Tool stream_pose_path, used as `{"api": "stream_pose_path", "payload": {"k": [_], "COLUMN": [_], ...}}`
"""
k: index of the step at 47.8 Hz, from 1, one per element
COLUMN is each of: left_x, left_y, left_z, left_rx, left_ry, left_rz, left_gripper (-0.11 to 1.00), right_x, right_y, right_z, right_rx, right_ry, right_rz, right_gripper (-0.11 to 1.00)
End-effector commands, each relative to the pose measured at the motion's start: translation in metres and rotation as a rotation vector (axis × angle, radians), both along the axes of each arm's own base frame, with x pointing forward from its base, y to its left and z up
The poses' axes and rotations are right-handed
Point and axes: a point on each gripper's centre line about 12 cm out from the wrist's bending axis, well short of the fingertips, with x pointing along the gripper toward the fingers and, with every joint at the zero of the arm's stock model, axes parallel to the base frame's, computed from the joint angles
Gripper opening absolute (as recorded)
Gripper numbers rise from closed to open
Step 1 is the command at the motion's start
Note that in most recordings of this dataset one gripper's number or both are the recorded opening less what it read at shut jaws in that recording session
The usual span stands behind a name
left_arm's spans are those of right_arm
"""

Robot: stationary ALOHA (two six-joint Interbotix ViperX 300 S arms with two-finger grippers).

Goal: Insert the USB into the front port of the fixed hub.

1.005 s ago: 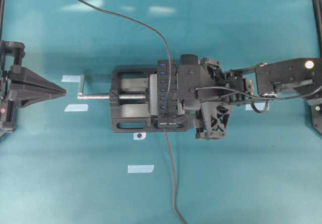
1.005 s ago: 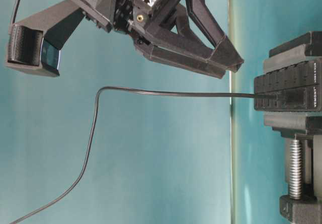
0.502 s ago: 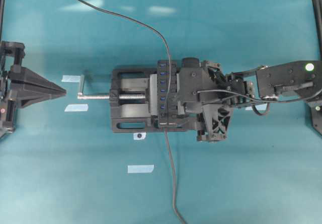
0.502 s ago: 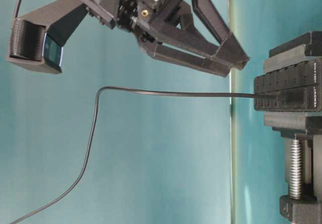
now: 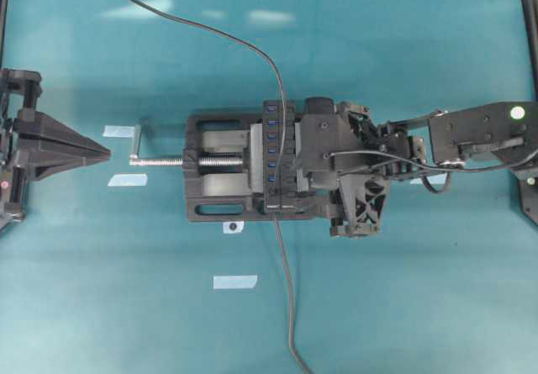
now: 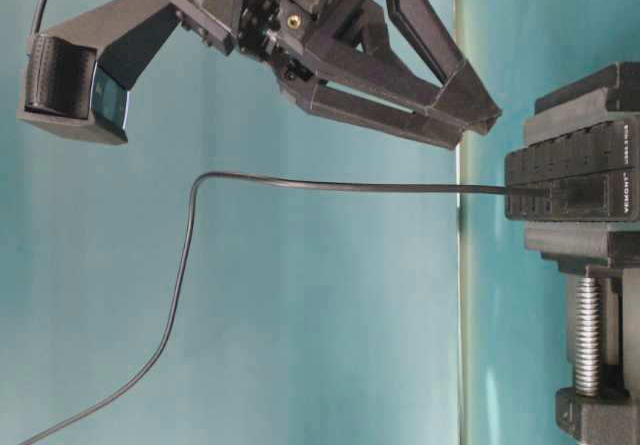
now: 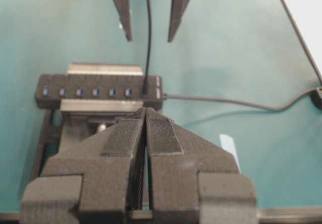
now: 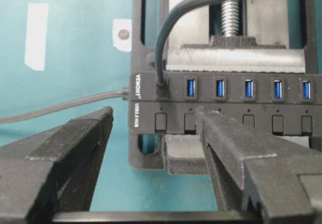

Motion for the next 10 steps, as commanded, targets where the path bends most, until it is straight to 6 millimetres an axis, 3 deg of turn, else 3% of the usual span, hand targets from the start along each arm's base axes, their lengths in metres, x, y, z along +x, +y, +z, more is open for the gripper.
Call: {"api": "stream_pose_path", "payload": {"k": [1,10], "left_x": [0.0018,0.0018], "left_y": [-0.0004,-0.0004], "left_z": [0.0048,0.0048], "left_rx": [0.001,0.001], "left_ry": [-0.014,-0.014], "left_rz": [-0.002,-0.002], "left_gripper": [0.00,0.00], "right_x": [0.0001,0.0007], "right_y": [0.0006,0.0006], "right_z": [0.0141,0.0149], "right_rx": [0.009,0.009], "right_ry": [-0.044,-0.049], "right_rz": [-0.005,-0.005], "right_gripper": [0.74,0.74]}}
